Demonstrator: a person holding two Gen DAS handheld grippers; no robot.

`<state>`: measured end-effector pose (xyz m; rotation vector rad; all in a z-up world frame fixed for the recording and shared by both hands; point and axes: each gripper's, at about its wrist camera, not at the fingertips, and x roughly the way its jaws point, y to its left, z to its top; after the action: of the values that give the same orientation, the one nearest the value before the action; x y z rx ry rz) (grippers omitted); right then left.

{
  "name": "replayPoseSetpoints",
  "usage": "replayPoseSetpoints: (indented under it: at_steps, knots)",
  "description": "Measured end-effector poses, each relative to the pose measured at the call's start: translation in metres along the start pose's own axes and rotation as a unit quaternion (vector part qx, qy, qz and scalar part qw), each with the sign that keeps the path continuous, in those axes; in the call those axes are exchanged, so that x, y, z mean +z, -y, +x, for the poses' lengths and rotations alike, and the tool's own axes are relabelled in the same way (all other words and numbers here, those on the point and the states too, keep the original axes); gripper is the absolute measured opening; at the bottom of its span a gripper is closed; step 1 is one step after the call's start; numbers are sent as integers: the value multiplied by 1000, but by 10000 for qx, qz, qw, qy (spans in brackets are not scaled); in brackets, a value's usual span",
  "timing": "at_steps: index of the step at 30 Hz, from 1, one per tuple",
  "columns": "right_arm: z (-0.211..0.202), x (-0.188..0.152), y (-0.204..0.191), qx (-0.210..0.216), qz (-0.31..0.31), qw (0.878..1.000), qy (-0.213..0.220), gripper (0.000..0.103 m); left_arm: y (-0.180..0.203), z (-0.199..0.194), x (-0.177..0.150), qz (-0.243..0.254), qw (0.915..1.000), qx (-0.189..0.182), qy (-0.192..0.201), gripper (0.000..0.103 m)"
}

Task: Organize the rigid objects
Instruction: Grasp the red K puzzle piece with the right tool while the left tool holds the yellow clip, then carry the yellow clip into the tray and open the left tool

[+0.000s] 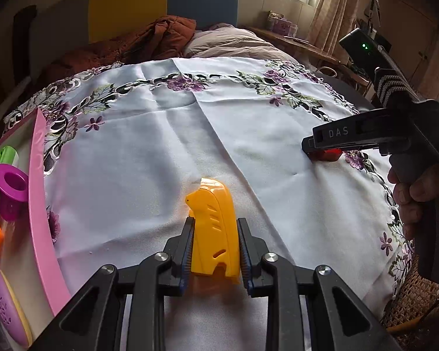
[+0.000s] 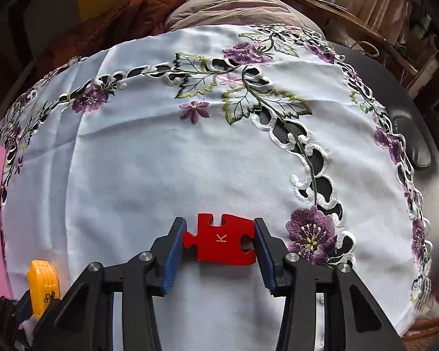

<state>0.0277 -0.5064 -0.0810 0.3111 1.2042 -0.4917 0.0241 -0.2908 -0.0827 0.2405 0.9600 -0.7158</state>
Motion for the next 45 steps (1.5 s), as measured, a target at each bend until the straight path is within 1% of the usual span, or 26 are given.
replayPoseSetpoints:
  at_steps: [3,9,13,18,23,26,29,31,34,38,41,43,45]
  knots:
    - [1,0,0,26,21,10000,7,47,-3,-5,0,-85,9999,57,-33,26]
    - [2,-2,-5,-81,-163,9998,74,47,-6,-39,1,-148,9995,67,266,26]
    - [1,-3,-7,-143,-260,9995,141,47,-15,-59,1,-252,9987,143,414,26]
    - [0,-5,-12,-230,-388,9988,200,46,-34,-76,0,-491,9970,308,504,26]
    - [0,-5,-13,-271,-462,9983,242,46,-52,-84,-4,-739,9949,436,521,26]
    - [0,-5,-14,-310,-517,9978,260,46,-64,-90,-7,-902,9935,450,538,26]
    - [0,-6,-15,-319,-533,9977,267,46,-83,-98,-9,-1190,9906,360,564,26]
    - [0,-5,-14,-296,-514,9979,262,46,-99,-102,-11,-1447,9875,258,571,26]
    - [0,-5,-14,-305,-530,9978,259,46,-126,-110,-16,-1875,9803,176,591,26]
    - [0,-5,-14,-311,-541,9977,259,46,-163,-121,-28,-2400,9686,93,643,26]
    - [0,-5,-14,-324,-558,9976,261,46,-190,-124,-38,-2810,9577,-18,629,26]
    - [0,-5,-15,-323,-564,9975,258,46,-202,-124,-45,-3039,9508,-64,602,26]
    - [0,-5,-15,-329,-580,9974,258,46,-210,-122,-47,-3213,9449,-212,599,26]
